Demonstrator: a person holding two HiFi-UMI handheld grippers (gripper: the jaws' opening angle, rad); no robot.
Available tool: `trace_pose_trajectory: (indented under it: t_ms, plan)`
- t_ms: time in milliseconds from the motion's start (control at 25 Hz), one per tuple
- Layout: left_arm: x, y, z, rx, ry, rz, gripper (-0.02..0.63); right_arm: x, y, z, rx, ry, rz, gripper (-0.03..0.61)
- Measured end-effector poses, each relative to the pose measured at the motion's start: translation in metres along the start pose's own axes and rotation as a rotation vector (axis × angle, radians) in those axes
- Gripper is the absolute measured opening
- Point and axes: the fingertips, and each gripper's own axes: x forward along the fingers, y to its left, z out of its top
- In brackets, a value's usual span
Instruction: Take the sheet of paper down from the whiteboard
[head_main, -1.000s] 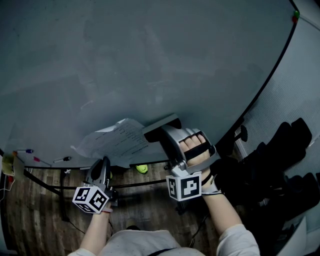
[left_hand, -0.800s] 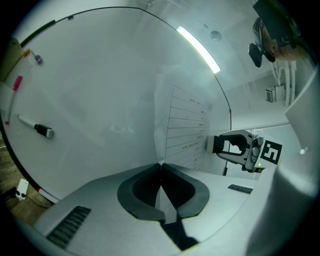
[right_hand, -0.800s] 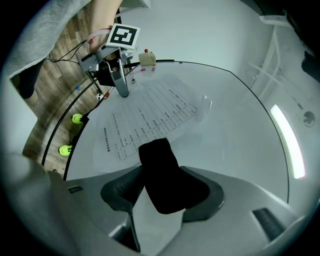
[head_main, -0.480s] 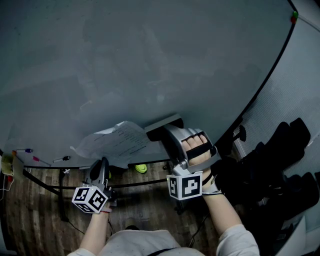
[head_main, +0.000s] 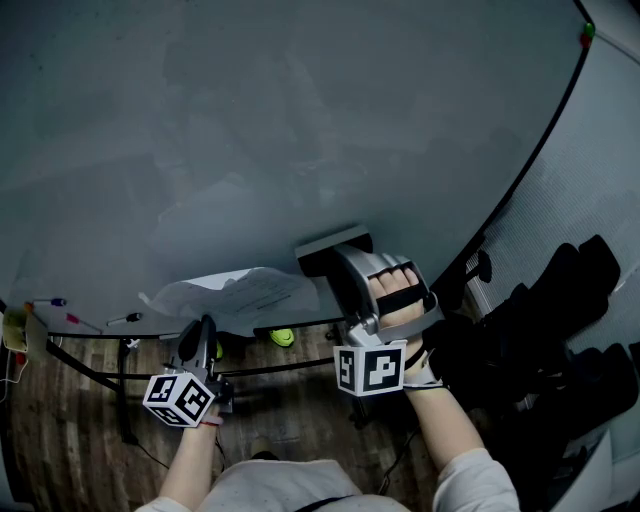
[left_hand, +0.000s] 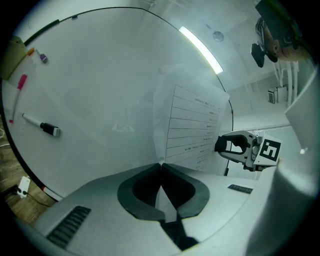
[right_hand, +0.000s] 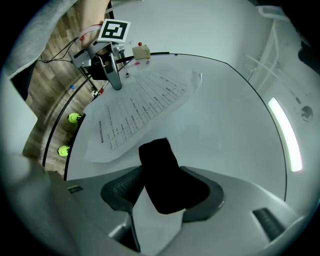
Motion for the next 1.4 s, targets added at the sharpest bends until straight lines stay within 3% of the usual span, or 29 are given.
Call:
trace_pose_trajectory:
  t_ms: [640,1400]
  plan:
    - [-0.001,0.0,0.001,-0.007,0.001,-0.016,0.015,0.006,0.005,0.002,0.016,0.027,0.01,0.235]
    - [-0.001,-0.001,-0.006,-0.038,0.018,-0.016,0.015,0.0,0.011,0.006,0.046,-0.027,0.0,0.241]
